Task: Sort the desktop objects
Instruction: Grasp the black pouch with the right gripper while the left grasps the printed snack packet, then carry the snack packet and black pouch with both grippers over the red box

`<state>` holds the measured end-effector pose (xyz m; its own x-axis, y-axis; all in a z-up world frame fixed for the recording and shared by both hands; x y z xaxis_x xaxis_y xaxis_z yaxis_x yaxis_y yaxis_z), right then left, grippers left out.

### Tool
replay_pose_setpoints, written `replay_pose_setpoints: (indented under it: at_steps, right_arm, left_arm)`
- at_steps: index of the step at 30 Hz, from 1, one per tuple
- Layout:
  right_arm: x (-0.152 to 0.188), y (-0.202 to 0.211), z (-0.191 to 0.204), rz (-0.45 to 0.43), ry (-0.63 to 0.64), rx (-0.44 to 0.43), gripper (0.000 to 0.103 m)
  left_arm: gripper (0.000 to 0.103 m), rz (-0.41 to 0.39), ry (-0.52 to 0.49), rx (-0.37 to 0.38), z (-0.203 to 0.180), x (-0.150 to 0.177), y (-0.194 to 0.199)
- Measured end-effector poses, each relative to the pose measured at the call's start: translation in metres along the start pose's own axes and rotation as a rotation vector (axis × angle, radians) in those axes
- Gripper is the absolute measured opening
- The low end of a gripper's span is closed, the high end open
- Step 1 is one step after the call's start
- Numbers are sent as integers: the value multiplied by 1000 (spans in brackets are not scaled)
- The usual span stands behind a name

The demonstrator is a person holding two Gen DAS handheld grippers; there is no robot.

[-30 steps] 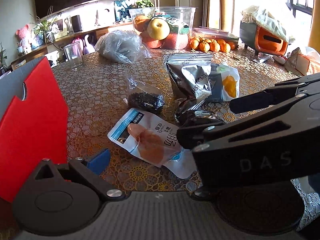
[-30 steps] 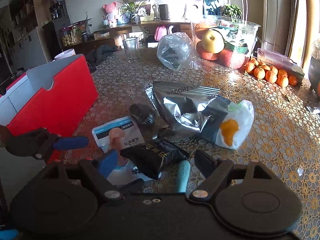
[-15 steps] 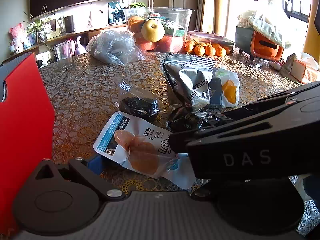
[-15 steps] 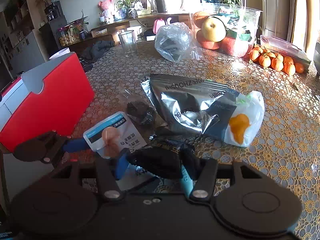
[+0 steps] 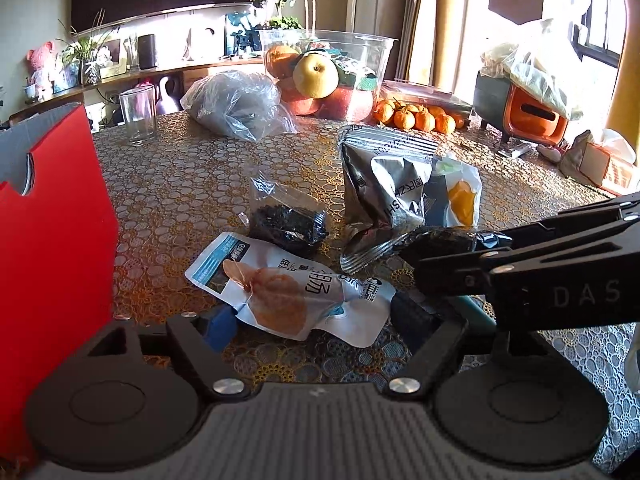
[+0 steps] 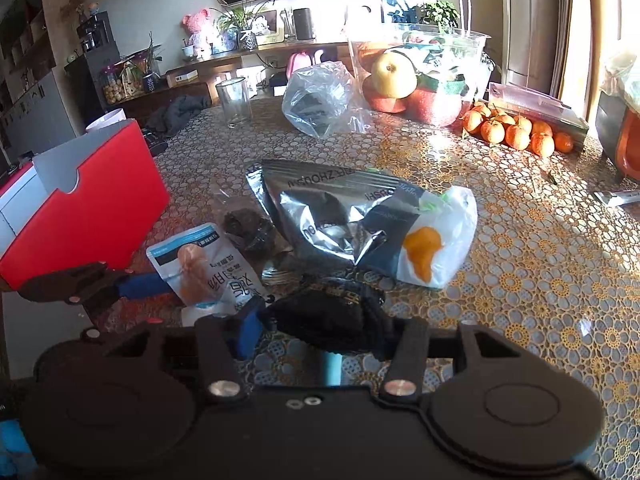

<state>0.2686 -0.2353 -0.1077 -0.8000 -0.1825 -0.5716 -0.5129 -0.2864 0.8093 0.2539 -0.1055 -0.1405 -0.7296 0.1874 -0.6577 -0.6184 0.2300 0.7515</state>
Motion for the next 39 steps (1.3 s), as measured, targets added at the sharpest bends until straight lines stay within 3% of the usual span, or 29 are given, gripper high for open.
replay_pose_setpoints:
  at_steps: [20, 39]
  right_arm:
    - [9, 19, -6, -35, 1, 12, 51]
    - [16, 75, 6, -100, 17, 22, 51]
  left_arm:
    - [75, -28, 66, 30, 0, 13, 33]
    - [75, -144, 72, 33, -9, 6, 115]
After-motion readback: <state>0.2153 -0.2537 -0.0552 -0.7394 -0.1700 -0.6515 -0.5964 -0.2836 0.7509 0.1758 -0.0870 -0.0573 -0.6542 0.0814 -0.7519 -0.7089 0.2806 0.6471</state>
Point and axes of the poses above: each gripper's, at about its wrist camera, not at the fingertips, and y roughly against the way its jaws point, z to its left, x to its underside, the point moved 4 cm from there along -y, roughly the way its jaws point, and after that the axes turned 11 degrees about z, right-handed, at the moved point
